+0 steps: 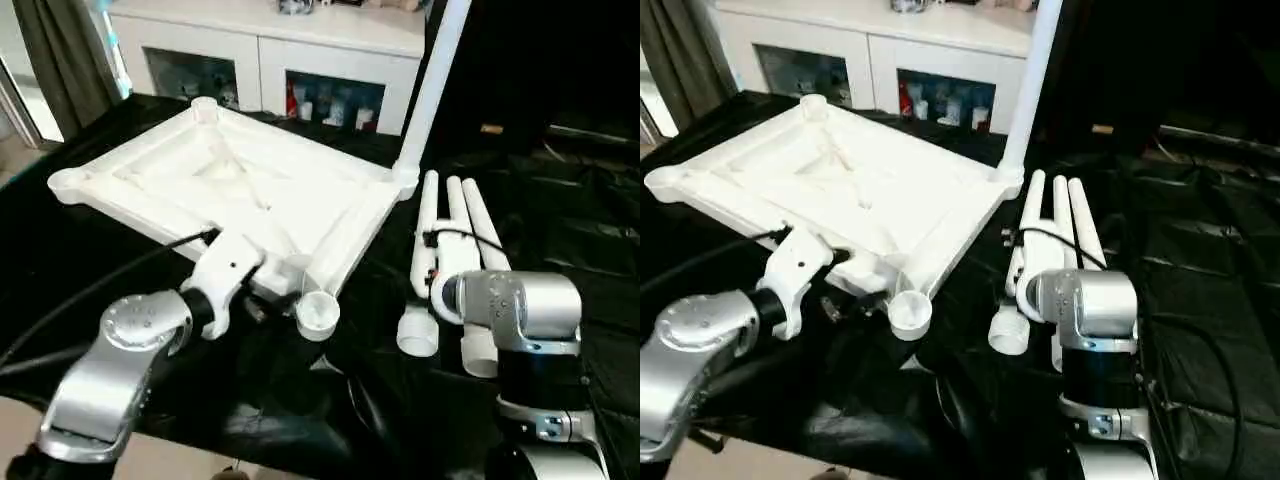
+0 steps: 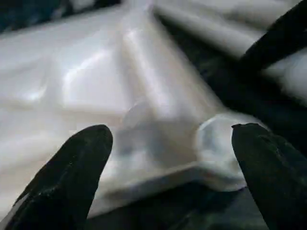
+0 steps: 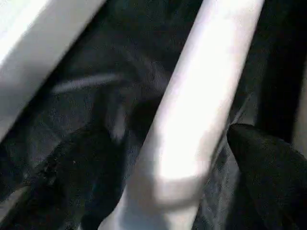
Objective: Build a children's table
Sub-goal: Pick table leg
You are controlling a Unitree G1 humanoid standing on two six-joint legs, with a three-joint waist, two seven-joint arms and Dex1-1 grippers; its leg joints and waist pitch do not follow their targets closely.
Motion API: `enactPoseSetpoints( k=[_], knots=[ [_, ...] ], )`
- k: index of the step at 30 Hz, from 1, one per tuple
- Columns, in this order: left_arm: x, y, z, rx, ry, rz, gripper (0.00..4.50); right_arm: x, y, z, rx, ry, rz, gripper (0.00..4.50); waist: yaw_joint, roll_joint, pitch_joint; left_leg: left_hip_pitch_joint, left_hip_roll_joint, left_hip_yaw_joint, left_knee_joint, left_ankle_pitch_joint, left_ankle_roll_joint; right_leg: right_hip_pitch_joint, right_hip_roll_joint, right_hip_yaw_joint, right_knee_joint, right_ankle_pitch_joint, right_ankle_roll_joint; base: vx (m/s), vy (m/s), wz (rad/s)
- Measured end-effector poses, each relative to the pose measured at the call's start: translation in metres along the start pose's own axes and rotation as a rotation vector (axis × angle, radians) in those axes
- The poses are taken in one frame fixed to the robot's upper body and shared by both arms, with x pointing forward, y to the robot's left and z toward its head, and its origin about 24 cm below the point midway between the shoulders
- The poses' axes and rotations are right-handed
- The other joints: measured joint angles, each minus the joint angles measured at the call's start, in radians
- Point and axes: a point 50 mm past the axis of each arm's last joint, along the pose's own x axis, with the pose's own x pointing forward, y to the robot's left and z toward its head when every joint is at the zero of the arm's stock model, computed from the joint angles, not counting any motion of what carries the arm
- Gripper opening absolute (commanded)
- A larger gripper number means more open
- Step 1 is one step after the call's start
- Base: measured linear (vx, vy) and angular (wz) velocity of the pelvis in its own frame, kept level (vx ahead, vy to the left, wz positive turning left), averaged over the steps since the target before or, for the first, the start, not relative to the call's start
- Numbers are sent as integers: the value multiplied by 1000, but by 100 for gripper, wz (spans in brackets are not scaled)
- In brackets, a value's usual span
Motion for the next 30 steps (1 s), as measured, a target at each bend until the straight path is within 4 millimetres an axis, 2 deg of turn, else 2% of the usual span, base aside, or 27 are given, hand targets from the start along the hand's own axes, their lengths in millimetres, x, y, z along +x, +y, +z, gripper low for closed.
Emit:
enactPoseSetpoints(
  k=[1,2,5,8,12,14,16,19,30],
  knots=[
    [-1,-1,4,7,-9,-17,450,0,0,-1,4,5,4,402,0,0,0,0,0,0,0,0,0,0,0,0,0,0,0,0,0,0],
    [-2,-1,7,13,-19,-33,450,1,0,-1,8,10,6,373,-1,0,0,0,0,0,0,0,0,0,0,0,1,0,0,0,0,0],
    [-3,-6,16,19,-48,-86,450,0,0,-2,27,18,18,362,-2,0,0,1,0,0,0,1,-1,0,0,1,1,0,0,0,0,0],
    [-3,-6,20,30,-56,-119,450,1,0,-1,34,25,20,326,-2,0,0,1,0,0,0,1,-1,0,0,1,2,0,0,0,0,0],
    [-6,-8,21,27,-42,-176,450,3,-3,-1,58,44,26,303,-2,0,0,2,0,0,0,1,-2,0,0,1,3,0,0,0,0,0],
    [-8,-10,22,31,-26,-210,450,4,-4,-2,69,51,28,272,-2,0,0,2,0,0,0,1,-2,0,0,2,3,0,0,0,0,0],
    [-10,-11,20,23,-4,-237,450,4,-5,-3,76,53,30,265,-2,-1,0,2,0,1,0,1,-2,0,0,2,3,0,0,0,0,0],
    [-11,-13,19,15,7,-260,450,4,-7,-3,87,53,27,231,-2,-1,0,2,0,1,1,1,-2,0,0,2,3,0,0,0,0,0],
    [-7,-6,28,21,-27,-218,450,6,-16,-3,167,30,-3,200,-11,1,0,10,-1,3,1,1,-2,2,3,9,7,0,0,0,0,0]
  ],
)
